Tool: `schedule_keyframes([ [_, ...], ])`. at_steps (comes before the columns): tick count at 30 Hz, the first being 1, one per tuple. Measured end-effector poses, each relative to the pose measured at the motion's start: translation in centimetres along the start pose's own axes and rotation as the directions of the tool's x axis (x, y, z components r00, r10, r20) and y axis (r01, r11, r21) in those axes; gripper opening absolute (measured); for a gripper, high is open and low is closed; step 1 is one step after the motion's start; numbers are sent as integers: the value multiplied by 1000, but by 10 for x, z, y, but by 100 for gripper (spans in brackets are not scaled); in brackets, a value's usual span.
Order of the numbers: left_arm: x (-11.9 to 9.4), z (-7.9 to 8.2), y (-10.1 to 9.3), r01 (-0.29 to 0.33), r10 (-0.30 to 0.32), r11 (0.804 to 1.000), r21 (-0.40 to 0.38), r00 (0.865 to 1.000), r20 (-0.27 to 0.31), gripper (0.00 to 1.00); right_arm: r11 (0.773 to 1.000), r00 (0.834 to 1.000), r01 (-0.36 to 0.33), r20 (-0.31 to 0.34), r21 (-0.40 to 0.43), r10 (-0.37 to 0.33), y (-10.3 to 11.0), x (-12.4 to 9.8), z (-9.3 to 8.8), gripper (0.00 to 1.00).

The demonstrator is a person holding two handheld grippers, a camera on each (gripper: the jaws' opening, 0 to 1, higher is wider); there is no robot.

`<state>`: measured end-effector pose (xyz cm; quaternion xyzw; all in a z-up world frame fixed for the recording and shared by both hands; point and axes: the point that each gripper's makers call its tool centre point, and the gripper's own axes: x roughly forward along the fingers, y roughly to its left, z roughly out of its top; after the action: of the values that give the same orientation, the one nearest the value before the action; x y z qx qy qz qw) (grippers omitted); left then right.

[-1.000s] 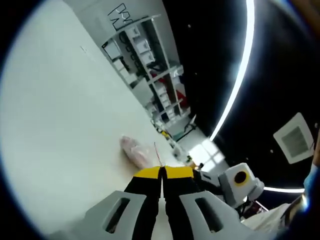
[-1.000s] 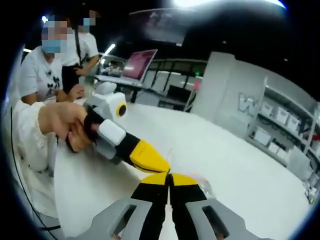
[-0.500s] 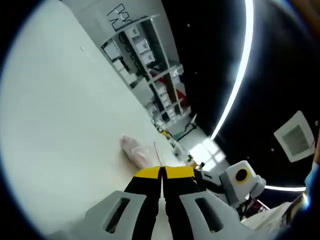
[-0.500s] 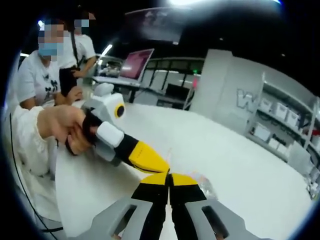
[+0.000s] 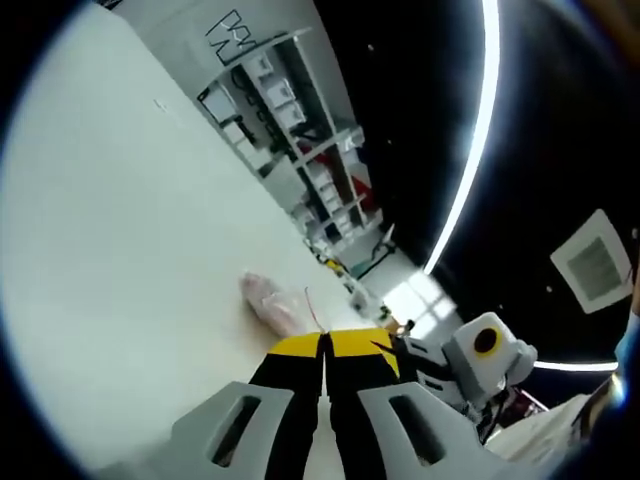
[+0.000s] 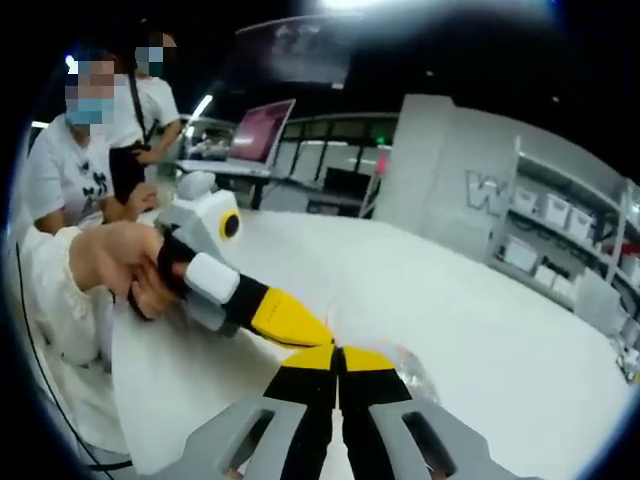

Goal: Open the resealable bag by pulling the two sides of the seal apart until the entire bag opening is separated and visibly accessible.

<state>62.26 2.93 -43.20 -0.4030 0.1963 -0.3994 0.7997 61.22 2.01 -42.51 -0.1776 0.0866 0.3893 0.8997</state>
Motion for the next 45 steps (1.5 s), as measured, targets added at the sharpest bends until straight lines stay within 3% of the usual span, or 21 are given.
schedule_keyframes([
  [16,0,-2,1,-6,6,1000,16,1000,-3,1,994,999,47,-17,-103,-49,-2,1,0,0],
  [17,-1,-2,5,-30,30,999,18,1000,-8,1,981,992,125,-7,-151,-128,-16,-2,3,0],
  [18,0,-2,4,-24,24,1000,18,1000,-9,1,971,987,160,2,-178,-162,-23,-5,5,0],
  [21,0,3,5,-26,26,1000,10,999,20,1,989,994,113,10,-94,-113,-23,-7,8,0],
  [26,1,3,5,-18,18,1000,4,1000,11,1,987,994,103,-4,-126,-105,-15,-3,4,0],
  [45,3,0,5,-19,19,1000,4,1000,0,1,985,993,115,2,-126,-116,-22,-7,6,0],
])
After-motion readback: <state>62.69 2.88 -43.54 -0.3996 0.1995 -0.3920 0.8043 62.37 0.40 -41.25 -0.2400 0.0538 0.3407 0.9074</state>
